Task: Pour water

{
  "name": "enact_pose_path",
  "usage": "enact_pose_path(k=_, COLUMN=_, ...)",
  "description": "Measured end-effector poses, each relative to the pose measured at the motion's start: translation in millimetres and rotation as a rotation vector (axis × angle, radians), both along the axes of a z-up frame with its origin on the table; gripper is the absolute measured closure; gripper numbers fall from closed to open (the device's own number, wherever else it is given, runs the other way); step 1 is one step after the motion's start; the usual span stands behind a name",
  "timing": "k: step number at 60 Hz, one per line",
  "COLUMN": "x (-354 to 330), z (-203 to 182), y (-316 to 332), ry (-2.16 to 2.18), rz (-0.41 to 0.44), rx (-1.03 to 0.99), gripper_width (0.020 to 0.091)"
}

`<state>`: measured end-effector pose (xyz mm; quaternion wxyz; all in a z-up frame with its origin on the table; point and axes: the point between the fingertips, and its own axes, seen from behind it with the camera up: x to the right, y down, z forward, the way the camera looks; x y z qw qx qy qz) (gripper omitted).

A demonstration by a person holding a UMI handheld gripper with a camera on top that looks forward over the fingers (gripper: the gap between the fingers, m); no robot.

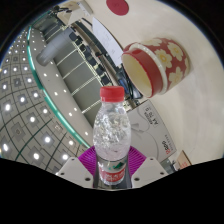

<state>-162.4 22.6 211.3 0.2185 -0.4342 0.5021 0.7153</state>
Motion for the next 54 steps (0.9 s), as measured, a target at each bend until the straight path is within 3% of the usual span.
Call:
enact_pose_path(k=11, x=-8.8, z=-13.9, y=-4.6, ry=-0.091, rz=0.074, rx=-0.018, gripper_width=0.0726)
enact_pose_path(k=22, x=9.0, z=5.9, y=-3.0, ry=-0.582, rz=0.111, rx=0.147, gripper_width=0.0725)
enact_pose_path(k=31, x=72.1, z=34.5, y=6.7, ry=-1.167, rz=0.046, rx=0.322, gripper_width=0.0725)
enact_pose_path(k=40, x=154.9, z=35.3, y=31.2, ry=-1.665, rz=-0.049, rx=0.392, gripper_width=0.0725)
enact_pose_path(k=54, x=264.9, z=-38.8, y=49.4, ry=-2.107, rz=-0.052, rx=0.279, gripper_width=0.0726)
